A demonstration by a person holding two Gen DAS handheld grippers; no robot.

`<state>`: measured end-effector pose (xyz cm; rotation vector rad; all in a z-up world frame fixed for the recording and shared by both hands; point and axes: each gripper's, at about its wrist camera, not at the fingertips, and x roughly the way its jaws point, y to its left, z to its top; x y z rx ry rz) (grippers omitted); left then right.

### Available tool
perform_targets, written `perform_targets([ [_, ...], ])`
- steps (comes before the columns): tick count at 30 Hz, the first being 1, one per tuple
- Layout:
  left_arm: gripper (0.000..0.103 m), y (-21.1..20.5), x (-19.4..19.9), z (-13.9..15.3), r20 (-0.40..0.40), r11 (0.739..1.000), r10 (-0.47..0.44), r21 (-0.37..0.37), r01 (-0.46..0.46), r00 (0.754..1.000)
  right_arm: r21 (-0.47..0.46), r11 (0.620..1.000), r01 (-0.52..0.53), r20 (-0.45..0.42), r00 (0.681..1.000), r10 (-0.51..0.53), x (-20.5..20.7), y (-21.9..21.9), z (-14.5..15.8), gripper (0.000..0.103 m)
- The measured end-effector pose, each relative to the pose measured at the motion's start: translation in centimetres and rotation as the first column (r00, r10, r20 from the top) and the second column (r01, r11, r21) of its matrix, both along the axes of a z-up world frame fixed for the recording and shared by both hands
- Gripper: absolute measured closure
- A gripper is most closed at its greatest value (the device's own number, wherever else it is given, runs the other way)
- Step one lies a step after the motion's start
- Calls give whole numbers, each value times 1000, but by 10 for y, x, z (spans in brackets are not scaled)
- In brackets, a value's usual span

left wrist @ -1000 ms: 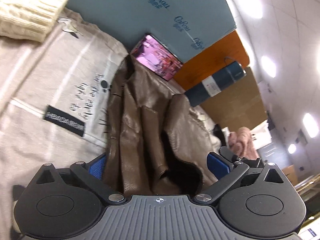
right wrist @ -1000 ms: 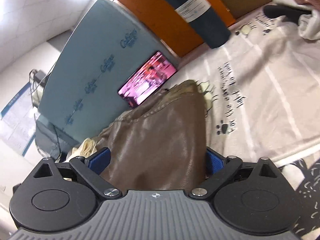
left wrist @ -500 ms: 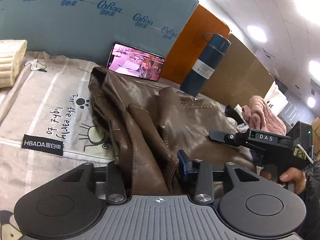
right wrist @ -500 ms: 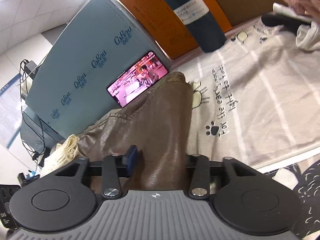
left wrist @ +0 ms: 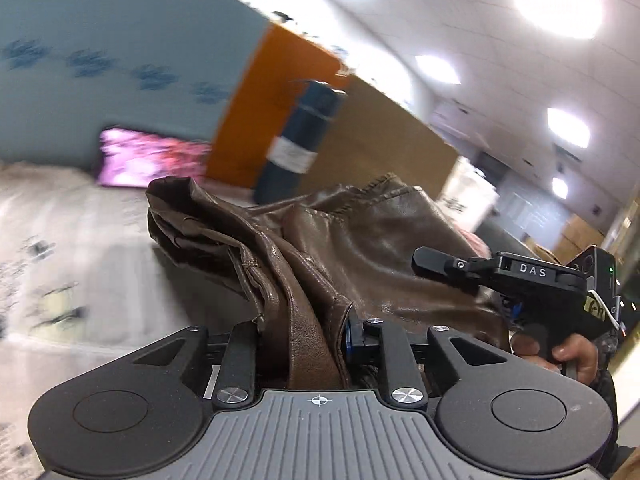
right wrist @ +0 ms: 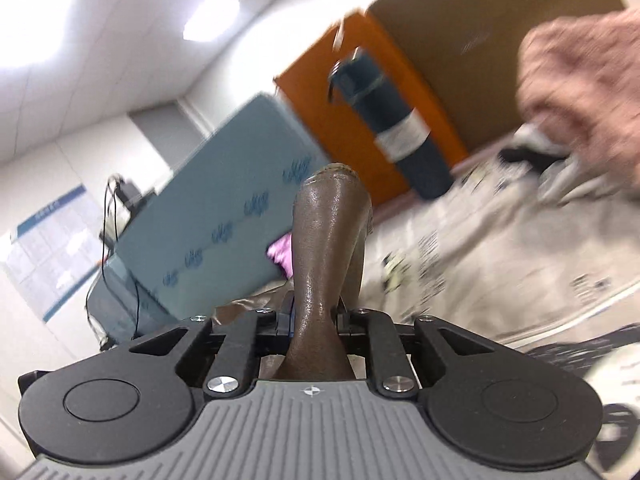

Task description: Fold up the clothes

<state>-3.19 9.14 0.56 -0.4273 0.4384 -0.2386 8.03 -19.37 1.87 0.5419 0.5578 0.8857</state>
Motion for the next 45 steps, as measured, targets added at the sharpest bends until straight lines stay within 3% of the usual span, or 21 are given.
perform_targets([
  [6,83,-45,43,28,71,991,-119,65,114,990,104,987,121,60,990,-128,3,-65,19,89],
  [10,82,-76,83,52,143,982,-161,117,145,976,175,959,222,127,961,-246,14,-99,29,89],
  [15,82,-120,135,74,223,973,-197,167,162,955,245,895,374,183,888,-421,32,-134,34,89],
  [21,82,-174,183,68,261,948,-266,246,203,928,253,809,531,211,785,-582,57,-162,21,89],
  [25,82,-191,209,52,235,938,-268,287,196,934,181,750,637,243,710,-661,76,-166,3,89],
  [28,81,-202,229,39,213,928,-260,324,183,942,96,711,696,246,676,-695,93,-165,-12,89],
  [31,72,-213,248,26,191,917,-252,360,171,949,0,658,753,288,630,-721,108,-163,-18,85],
  [35,48,-212,257,9,155,911,-194,396,119,969,-112,624,774,152,634,-759,138,-167,-38,68],
  [38,41,-209,259,-3,132,916,-171,386,108,977,-143,619,772,49,631,-774,151,-174,-54,61],
  [44,30,-202,254,-1,144,915,-143,397,75,979,-177,566,805,135,589,-796,145,-162,-57,47],
  [45,28,-200,253,1,144,915,-142,396,74,979,-168,559,812,127,581,-804,144,-163,-58,36],
])
